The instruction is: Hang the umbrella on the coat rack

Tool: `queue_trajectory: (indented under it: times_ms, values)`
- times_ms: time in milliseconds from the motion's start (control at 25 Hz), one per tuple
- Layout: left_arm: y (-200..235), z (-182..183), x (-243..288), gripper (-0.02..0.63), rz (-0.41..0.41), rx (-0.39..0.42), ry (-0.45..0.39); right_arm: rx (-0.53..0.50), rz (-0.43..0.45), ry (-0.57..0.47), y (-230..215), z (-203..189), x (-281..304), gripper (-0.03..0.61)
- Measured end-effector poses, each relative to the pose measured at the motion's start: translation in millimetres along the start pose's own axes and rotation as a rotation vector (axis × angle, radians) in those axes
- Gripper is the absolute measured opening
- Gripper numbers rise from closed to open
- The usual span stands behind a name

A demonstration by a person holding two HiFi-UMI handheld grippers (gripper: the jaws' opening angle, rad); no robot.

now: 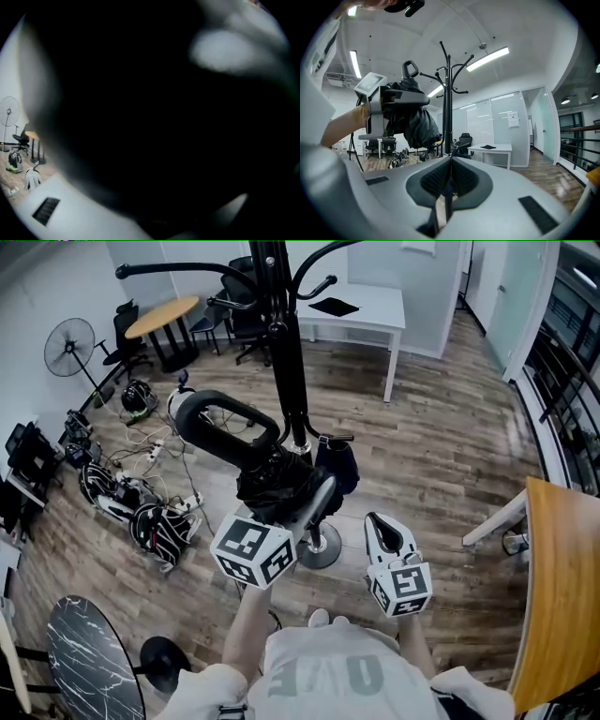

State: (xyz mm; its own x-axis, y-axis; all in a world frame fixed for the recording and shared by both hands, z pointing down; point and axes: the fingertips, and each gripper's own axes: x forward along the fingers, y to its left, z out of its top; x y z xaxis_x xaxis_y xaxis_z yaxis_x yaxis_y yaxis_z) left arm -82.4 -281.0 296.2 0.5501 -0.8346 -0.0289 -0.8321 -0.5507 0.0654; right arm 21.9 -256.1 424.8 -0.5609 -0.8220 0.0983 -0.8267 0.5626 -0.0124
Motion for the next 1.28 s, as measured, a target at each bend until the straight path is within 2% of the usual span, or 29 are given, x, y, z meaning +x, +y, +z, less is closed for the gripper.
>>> queue_trajectory:
  times_ms: [320,480,640,840,1280]
  values:
    - [-2,35,46,0.299,-0.159,-0.013,0.020,0.019,-0.061,-0.008,-13,1,-4,0.031]
    - [-1,43,64,0.299,-0.210,-0.032,0.030,0.026,-0.094,-0.007,-19,0,-9,0.031]
    - [0,44,78,0.299,-0.236,-0.042,0.037,0.037,-0.136,-0.005,-32,-3,-15,0.031]
    - [6,37,91,0.299,-0.254,-0.096,0.048,0.041,-0.175,0.006,-43,-8,-22,0.031]
    - [18,15,103,0.299,-0.255,-0.137,0.084,0.045,-0.203,0.039,-49,-19,-27,0.031]
